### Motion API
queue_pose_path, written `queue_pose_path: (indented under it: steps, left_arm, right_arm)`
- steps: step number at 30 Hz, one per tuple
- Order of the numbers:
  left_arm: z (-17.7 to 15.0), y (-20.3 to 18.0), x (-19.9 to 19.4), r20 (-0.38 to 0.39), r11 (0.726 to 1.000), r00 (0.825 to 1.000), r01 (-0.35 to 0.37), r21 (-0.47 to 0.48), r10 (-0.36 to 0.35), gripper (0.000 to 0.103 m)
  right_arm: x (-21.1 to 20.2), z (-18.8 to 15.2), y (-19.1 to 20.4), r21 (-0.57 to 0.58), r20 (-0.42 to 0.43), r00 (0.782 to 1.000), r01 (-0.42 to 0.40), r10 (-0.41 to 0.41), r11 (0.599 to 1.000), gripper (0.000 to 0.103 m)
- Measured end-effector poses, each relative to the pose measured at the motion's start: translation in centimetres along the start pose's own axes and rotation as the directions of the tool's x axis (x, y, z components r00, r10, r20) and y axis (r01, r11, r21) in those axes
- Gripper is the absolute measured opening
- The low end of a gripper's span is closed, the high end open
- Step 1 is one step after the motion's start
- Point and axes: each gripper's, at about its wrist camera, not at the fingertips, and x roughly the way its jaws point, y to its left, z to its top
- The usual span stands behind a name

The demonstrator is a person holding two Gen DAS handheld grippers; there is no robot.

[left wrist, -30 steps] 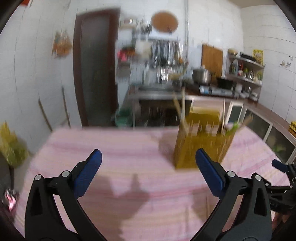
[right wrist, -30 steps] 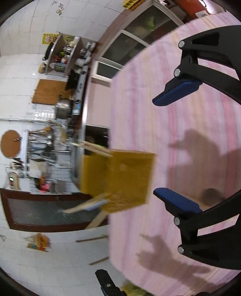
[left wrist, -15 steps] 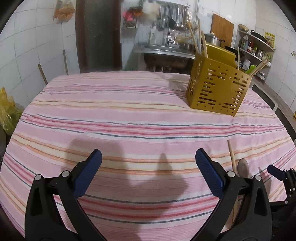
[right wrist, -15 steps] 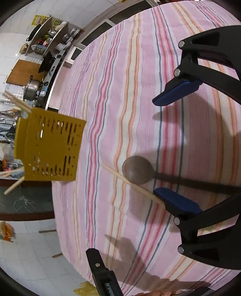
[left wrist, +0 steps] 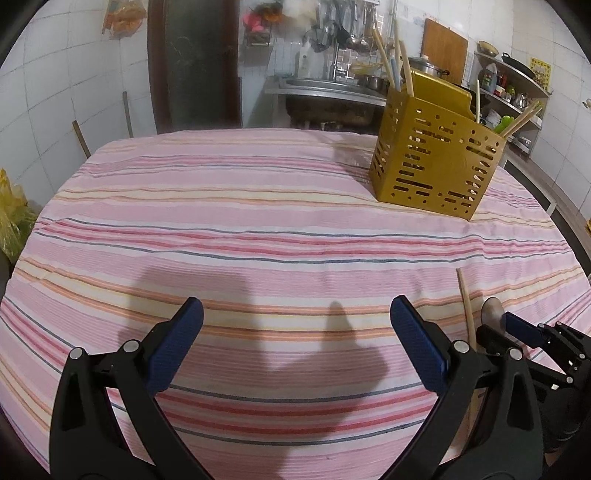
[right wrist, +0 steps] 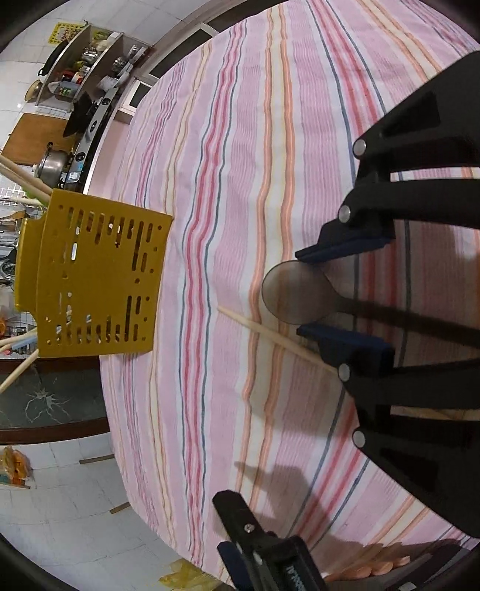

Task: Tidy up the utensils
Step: 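Close the right tool on the dark wooden spoon while the left tool closes on the chopstick, then lift the spoon and chopstick and carry both tools over the yellow holder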

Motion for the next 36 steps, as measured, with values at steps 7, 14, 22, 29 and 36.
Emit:
queue_pose_path:
  steps: [7, 14, 22, 29, 36]
  left_arm:
    - [0.1, -3.5, 0.6, -0.038, 0.998, 0.998, 0.052, 0.036, -0.051, 0.098]
    - [-0.3, -8.5, 2.5, -0.108, 0.99, 0.989, 0.108, 0.092, -0.098, 0.085]
    - [-0.4, -13.2, 4.4, -0.18, 0.974, 0.972, 0.18, 0.139, -0.153, 0.065]
    - [0.2, -14.1, 5.5, -0.183, 0.973, 0.976, 0.152, 0.175, -0.119, 0.041]
    - [1.3, -13.5, 6.3, -0.229, 0.972, 0.961, 0.188, 0.142, -0.153, 0.017]
  right_arm:
    - [-0.3, 0.2, -5.1, 0.026, -0.01, 1.0, 0.007, -0.006, 1.0, 0.035]
    - [0.1, -0.1, -9.7, 0.061, -0.016, 1.0, -0.009, 0.01, 0.998, 0.035]
    - [0.4, -0.3, -10.3, 0.066, -0.008, 1.0, -0.021, 0.021, 0.998, 0.035]
    - [0.5, -0.3, -10.6, 0.081, -0.003, 1.0, -0.029, 0.03, 0.996, 0.035]
    - [1.2, 0.5, -10.2, 0.082, -0.026, 0.999, -0.016, 0.019, 0.996, 0.036]
